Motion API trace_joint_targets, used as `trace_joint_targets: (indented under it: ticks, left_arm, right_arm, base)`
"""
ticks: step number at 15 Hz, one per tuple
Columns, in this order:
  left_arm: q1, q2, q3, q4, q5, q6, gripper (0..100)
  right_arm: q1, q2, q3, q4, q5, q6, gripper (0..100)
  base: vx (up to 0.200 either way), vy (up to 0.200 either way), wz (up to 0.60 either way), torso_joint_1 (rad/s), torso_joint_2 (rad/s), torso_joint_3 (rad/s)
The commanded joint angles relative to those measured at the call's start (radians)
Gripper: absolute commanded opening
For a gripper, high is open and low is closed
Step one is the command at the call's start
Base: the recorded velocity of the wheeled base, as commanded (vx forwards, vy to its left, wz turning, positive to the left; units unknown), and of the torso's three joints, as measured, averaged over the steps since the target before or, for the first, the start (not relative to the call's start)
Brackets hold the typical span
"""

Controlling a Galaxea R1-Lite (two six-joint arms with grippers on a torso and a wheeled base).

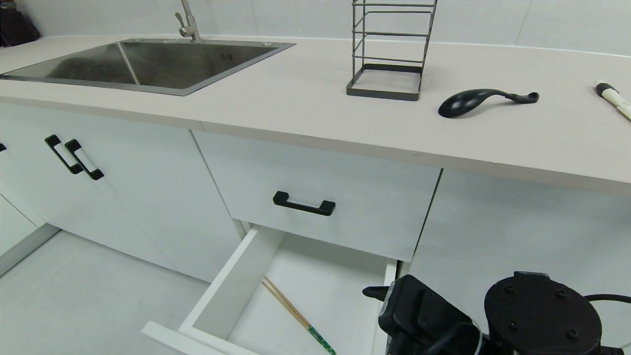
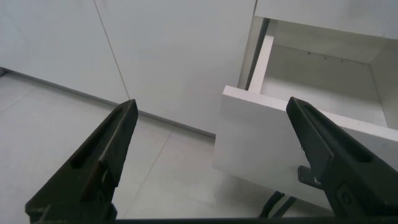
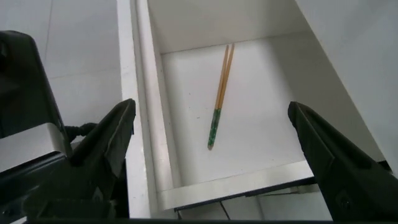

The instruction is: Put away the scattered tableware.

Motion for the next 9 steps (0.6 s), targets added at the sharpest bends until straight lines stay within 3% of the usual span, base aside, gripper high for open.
trace_joint_targets:
  ticks: [1, 6, 9]
  left_arm:
    - [0.000, 0.000, 0.000, 0.000, 0.000, 0.000, 100]
    - [0.000, 0.000, 0.000, 0.000, 0.000, 0.000, 100]
    - [0.000, 0.000, -0.001, 0.000, 0.000, 0.000, 100]
  right_arm:
    - [0.014, 0.004, -0.013, 0.002, 0.000, 0.000, 100]
    - [0.034, 0.002, -0.096, 0.130, 0.000, 0.000, 100]
    - [0.037, 0.002, -0.162, 0.225, 0.002, -0.001, 100]
  base:
    - [0.000, 0.000, 0.00, 0.032, -0.05, -0.022]
    - [0.000, 0.000, 0.00, 0.205, -0.10, -0.084]
    - [0.000, 0.000, 0.00, 0.237, -0.57, -0.222]
